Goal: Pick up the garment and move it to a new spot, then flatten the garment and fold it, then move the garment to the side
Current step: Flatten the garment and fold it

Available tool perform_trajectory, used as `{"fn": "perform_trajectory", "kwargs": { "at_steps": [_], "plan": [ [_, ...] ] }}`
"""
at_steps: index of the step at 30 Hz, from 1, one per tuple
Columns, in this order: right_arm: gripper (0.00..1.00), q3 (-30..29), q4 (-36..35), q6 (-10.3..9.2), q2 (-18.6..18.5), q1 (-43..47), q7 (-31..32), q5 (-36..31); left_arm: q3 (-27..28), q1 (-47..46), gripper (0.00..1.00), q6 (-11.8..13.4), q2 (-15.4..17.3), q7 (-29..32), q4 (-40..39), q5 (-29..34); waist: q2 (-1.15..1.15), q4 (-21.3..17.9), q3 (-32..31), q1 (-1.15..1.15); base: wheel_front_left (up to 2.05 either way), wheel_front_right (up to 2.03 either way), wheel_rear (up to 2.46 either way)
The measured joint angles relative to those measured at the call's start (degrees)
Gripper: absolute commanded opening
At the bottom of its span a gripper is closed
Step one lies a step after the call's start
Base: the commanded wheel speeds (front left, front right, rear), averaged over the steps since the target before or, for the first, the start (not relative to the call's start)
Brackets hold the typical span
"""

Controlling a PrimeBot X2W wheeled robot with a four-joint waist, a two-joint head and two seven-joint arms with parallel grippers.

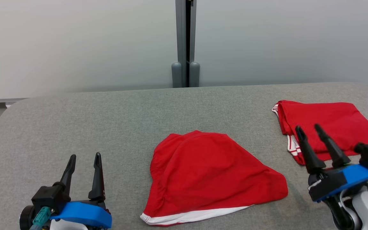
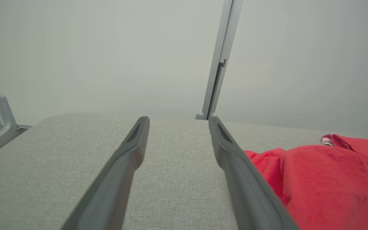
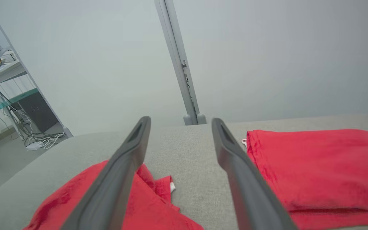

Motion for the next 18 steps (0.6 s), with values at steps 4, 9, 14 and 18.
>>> {"fn": "perform_trajectory", "kwargs": {
  "at_steps": [4, 9, 14, 18],
  "plan": [
    [1.00, -6.69, -4.27, 0.00, 3.35, 5.38, -0.03, -8.44, 0.91, 0.89, 1.00, -0.67, -1.04, -0.01, -2.16, 1.26, 0.00, -0.28, 0.09, 0.00, 0.00, 0.00, 0.00],
    [1.00, -12.46, -7.97, 0.00, 7.97, 10.37, -0.04, -17.06, 2.20, 1.91, 1.00, -2.43, -2.67, 0.00, -3.04, 3.21, 0.00, -0.36, 0.28, 0.00, 0.00, 0.00, 0.00],
    [1.00, -13.47, -8.95, 0.00, 9.93, 11.12, -0.04, -19.75, 3.58, 2.16, 1.00, -3.99, -3.71, 0.00, -2.88, 4.97, 0.00, -0.36, 0.34, 0.00, 0.00, 0.00, 0.00],
    [1.00, -13.48, -9.05, 0.00, 10.31, 10.14, -0.03, -20.82, 4.87, 2.21, 1.00, -4.91, -4.46, 0.00, -2.64, 6.72, 0.00, -0.25, 0.42, 0.00, 0.00, 0.00, 0.00]
  ]
}}
